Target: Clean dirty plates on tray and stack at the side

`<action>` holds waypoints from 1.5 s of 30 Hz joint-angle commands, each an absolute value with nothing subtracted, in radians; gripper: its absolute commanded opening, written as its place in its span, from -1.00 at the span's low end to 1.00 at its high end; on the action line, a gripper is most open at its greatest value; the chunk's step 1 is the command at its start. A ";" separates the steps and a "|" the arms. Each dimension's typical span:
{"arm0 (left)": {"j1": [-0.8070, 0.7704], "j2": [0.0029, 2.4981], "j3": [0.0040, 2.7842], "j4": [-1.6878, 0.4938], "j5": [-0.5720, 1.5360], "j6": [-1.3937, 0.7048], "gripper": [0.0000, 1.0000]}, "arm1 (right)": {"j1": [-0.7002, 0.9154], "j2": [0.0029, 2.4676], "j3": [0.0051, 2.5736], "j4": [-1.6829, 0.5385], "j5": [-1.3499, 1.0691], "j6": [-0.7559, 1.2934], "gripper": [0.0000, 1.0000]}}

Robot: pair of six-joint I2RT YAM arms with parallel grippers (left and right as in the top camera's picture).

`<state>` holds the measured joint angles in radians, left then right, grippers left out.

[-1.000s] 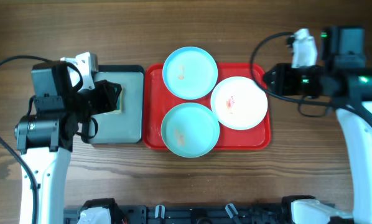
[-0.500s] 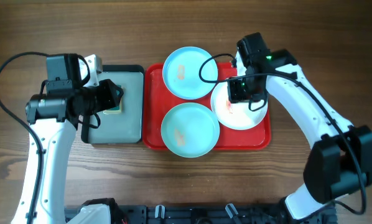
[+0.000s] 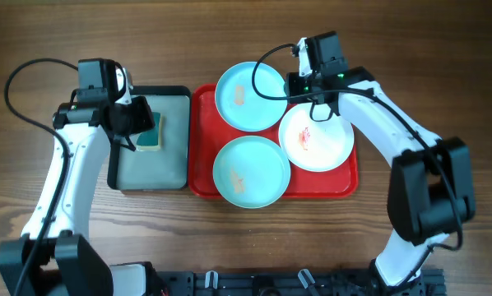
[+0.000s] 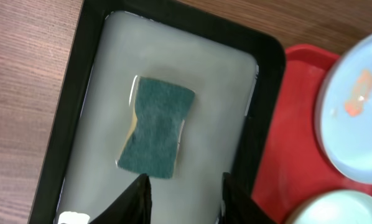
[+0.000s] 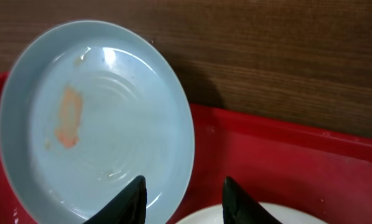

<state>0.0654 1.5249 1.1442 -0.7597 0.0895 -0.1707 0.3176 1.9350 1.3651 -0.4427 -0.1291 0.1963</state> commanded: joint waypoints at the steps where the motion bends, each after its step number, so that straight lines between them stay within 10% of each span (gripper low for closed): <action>1: 0.063 1.578 1.159 -0.736 0.053 -0.168 -0.36 | 0.317 2.004 1.367 -0.402 -0.119 0.184 -0.20; 18: 0.063 1.605 1.158 -0.725 0.005 -0.169 -0.35 | 0.317 2.083 1.367 -0.332 -0.130 0.186 -0.91; 45: 0.063 1.789 1.090 -0.613 0.037 0.015 -0.38 | 0.317 2.071 1.382 -0.359 -0.130 0.184 -0.91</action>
